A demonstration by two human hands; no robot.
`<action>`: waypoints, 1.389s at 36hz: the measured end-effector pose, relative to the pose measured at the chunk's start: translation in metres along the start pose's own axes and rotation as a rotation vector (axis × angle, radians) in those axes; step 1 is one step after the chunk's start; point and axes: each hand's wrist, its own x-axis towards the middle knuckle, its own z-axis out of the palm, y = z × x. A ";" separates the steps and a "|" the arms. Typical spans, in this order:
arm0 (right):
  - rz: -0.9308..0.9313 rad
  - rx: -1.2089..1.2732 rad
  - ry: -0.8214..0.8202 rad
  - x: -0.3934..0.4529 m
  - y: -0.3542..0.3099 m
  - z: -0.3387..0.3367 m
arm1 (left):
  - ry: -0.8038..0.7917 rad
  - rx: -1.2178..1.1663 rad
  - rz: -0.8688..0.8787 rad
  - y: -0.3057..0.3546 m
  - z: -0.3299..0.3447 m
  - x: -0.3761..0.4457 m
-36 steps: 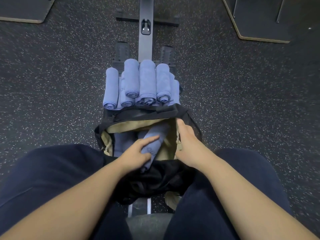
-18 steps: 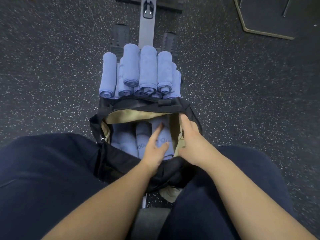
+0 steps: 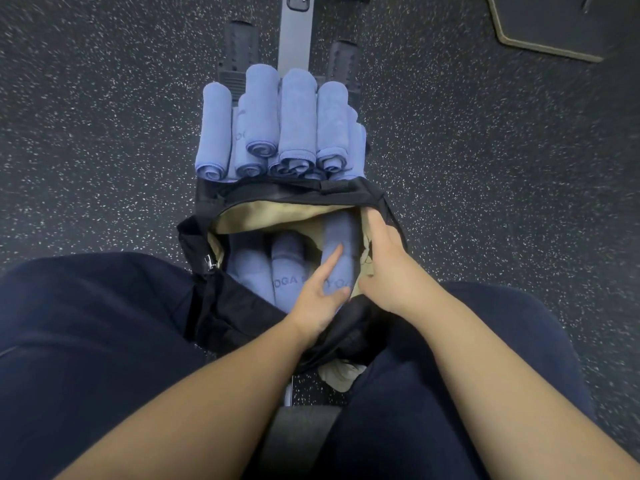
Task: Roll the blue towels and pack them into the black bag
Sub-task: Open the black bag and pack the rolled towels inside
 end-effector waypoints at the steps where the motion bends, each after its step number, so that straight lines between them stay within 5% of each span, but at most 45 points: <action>1: -0.002 0.002 0.000 0.000 0.000 0.000 | -0.008 0.002 -0.007 -0.001 -0.001 0.001; 12: -0.013 -0.045 0.024 -0.007 -0.002 -0.002 | 0.037 0.272 -0.032 -0.025 -0.017 0.013; 18: 0.001 -0.049 0.017 -0.007 -0.004 -0.003 | 0.038 0.784 -0.064 -0.027 -0.011 0.016; 24: 0.000 -0.035 0.035 -0.003 -0.003 -0.004 | 0.023 1.351 0.104 -0.014 -0.015 0.029; 28: 0.011 -0.056 0.031 -0.003 -0.002 -0.005 | -0.025 1.719 0.418 -0.005 -0.027 0.043; 33: 0.012 -0.059 0.012 -0.002 -0.002 -0.005 | -0.241 1.807 0.769 -0.006 -0.042 0.055; 38: 0.015 -0.066 0.005 -0.003 0.000 -0.007 | -0.584 1.873 0.421 0.003 -0.040 0.062; 50: 0.043 -0.106 -0.015 -0.010 0.009 -0.009 | -0.528 1.912 0.239 0.002 -0.045 0.054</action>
